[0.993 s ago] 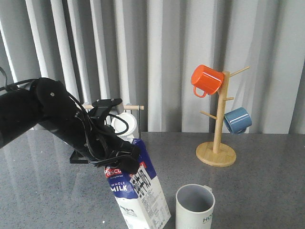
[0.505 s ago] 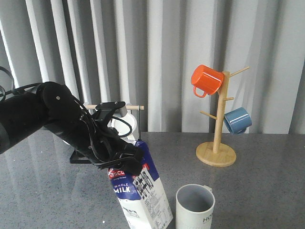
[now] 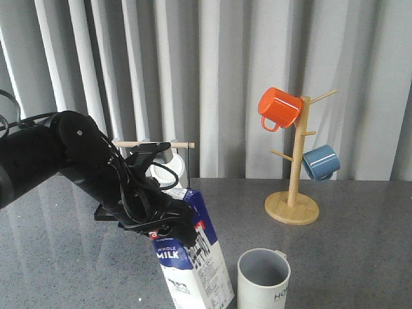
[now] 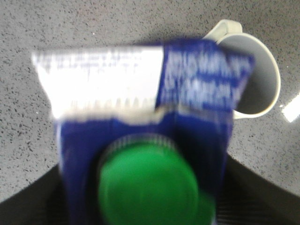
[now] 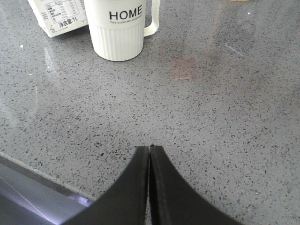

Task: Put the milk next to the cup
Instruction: 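Carry the milk carton toward the white mug and lower it upright, then open the left gripper and lift it away from the carton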

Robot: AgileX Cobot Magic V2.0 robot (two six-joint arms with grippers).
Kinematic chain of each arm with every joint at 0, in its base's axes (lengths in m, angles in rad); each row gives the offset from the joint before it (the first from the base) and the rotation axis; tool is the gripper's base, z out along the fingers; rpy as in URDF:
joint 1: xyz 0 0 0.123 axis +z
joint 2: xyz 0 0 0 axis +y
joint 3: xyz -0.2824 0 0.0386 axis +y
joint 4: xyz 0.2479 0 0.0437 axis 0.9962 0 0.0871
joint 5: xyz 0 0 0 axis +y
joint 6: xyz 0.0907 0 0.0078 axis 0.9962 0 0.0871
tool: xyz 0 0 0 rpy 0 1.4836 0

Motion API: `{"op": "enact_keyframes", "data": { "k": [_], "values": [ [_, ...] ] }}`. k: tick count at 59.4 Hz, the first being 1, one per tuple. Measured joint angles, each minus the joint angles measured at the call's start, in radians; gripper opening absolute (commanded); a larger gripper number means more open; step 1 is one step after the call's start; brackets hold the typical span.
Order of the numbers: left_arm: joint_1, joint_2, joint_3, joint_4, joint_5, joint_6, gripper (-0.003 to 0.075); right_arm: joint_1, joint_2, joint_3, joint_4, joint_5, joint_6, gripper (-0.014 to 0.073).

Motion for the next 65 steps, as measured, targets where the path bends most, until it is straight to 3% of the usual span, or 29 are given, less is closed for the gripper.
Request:
{"op": "enact_keyframes", "data": {
  "k": [22, 44, 65],
  "values": [
    [0.0, 0.0, -0.015, 0.001, 0.048, -0.019, 0.0594, 0.0, 0.0, 0.0, 0.0, 0.0, 0.0, -0.0011],
    [0.0, -0.005, -0.153, 0.003, 0.072, -0.057, 0.0594, 0.0, 0.0, 0.0, 0.001, 0.0, 0.0, -0.0011],
    [0.0, -0.115, -0.161, 0.049, 0.074, -0.093, 0.0576, 0.0, 0.0, 0.0, 0.002, 0.0, 0.0, -0.0011]
  ]
}}
